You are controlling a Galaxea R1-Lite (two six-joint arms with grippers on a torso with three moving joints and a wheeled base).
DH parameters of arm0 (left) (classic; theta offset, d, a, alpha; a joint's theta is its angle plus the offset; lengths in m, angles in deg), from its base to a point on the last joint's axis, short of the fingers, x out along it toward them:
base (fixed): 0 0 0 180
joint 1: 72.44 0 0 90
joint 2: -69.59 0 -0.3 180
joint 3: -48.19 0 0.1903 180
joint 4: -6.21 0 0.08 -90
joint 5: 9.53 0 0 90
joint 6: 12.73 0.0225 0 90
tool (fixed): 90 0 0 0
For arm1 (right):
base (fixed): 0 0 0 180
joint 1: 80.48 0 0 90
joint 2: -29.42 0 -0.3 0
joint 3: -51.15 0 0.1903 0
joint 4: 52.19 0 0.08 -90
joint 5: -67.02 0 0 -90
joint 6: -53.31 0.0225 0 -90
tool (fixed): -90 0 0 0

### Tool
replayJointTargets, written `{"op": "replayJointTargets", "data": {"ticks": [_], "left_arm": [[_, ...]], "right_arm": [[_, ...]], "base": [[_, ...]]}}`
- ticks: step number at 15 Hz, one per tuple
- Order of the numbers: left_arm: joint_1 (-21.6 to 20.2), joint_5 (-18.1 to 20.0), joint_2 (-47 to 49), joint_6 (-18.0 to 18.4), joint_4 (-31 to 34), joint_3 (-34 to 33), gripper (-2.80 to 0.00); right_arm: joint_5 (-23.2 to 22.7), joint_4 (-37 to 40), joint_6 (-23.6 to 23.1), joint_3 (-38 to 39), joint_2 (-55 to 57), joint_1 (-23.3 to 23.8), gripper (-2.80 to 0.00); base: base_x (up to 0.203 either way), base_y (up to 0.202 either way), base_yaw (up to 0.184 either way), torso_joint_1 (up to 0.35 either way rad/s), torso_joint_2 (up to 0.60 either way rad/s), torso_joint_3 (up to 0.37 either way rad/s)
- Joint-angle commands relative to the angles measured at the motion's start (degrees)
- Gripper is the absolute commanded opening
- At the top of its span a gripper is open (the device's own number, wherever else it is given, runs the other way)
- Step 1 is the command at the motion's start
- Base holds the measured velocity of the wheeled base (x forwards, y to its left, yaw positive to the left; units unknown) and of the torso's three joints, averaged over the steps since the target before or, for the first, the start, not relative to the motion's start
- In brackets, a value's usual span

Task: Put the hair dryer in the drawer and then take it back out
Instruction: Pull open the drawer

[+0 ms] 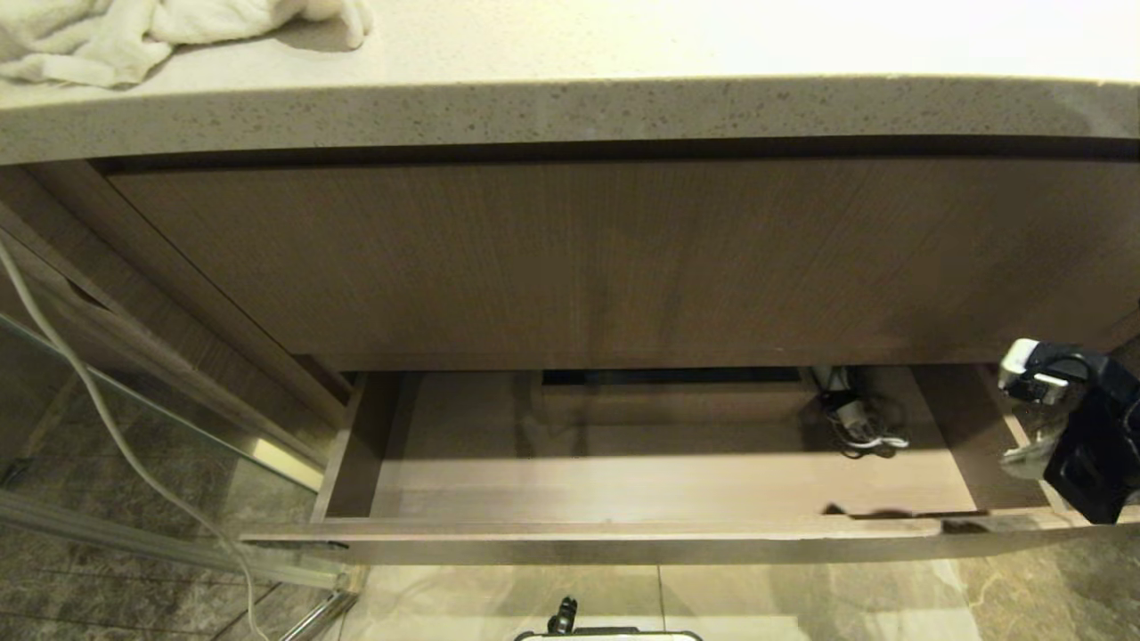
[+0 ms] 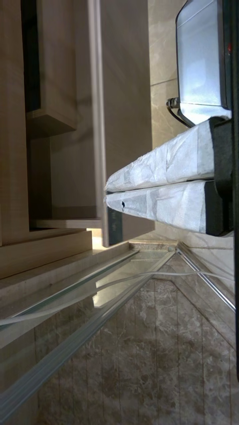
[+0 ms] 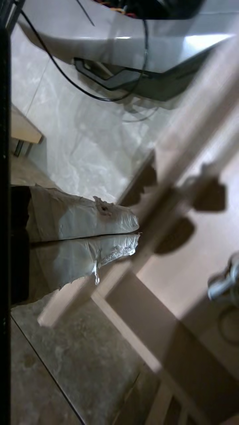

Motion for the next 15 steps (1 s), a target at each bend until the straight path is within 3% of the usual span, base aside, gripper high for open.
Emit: {"op": "replayJointTargets", "data": {"ticks": [1,2,6,15], "left_arm": [[0.0,0.0,0.1,0.0,0.0,0.0,-2.8],[0.0,0.0,0.1,0.0,0.0,-0.1,-2.8],[0.0,0.0,0.1,0.0,0.0,-0.1,-2.8],[0.0,0.0,0.1,0.1,0.0,-0.1,-2.8]], "right_arm": [[-0.3,0.8,1.2,-5.8,5.6,4.6,-2.8],[-0.3,1.0,3.8,-7.8,7.6,5.6,-2.8],[-0.3,0.2,22.3,-12.3,15.1,6.7,-2.8],[0.6,-3.0,24.3,-7.0,20.3,4.5,-2.8]], "base": [[0.0,0.0,0.0,0.0,0.0,0.0],[0.0,0.0,0.0,0.0,0.0,0.0],[0.0,0.0,0.0,0.0,0.0,0.0],[0.0,0.0,0.0,0.0,0.0,0.0]]}}
